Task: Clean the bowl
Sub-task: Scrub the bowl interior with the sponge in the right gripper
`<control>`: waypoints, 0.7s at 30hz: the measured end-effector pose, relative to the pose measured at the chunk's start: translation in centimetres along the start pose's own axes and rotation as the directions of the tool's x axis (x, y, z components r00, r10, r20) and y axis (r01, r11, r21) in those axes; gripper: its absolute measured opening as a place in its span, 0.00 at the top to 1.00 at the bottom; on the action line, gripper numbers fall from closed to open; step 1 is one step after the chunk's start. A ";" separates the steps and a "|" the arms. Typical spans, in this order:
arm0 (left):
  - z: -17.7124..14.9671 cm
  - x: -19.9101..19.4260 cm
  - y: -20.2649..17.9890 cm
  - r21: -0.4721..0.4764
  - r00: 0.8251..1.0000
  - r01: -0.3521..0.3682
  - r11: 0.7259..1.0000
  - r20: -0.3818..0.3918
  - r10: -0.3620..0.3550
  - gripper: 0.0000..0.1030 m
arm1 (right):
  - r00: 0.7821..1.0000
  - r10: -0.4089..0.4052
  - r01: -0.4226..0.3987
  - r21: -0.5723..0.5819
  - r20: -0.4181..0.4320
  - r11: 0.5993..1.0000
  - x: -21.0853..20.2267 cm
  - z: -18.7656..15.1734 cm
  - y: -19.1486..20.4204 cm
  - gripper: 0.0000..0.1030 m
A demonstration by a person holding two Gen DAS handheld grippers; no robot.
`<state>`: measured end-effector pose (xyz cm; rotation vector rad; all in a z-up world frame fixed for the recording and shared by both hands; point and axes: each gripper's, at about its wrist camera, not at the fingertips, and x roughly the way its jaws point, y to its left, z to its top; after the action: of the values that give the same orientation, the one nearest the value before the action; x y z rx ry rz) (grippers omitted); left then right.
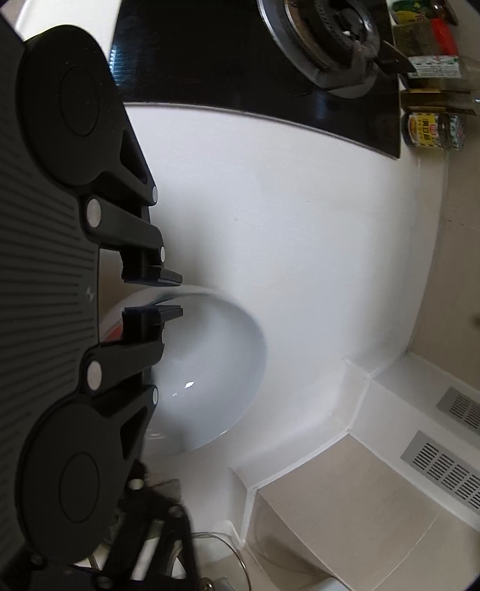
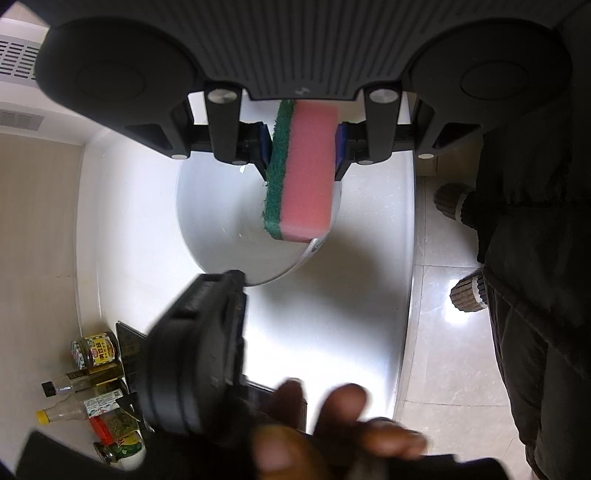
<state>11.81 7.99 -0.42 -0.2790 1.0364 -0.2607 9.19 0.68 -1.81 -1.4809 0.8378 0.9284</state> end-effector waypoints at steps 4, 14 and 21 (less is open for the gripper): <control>0.6 1.2 -0.4 0.045 0.999 -0.037 0.998 0.014 0.036 0.88 | 1.000 -0.006 0.006 -0.015 0.010 1.000 0.5 0.6 -0.9 0.73; 4.7 4.0 -0.5 0.096 0.998 0.006 0.995 -0.061 0.000 0.91 | 1.000 -0.022 0.020 -0.097 -0.018 0.995 1.7 0.0 -2.1 0.73; 0.9 0.8 -0.2 0.018 0.999 -0.029 0.999 -0.014 0.030 0.88 | 1.000 -0.014 0.013 -0.088 -0.014 0.996 -2.3 -2.9 1.6 0.73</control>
<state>12.94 7.58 -0.56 -0.2461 1.0514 -0.2453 7.00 -2.36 -0.28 -1.5688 0.8058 0.9557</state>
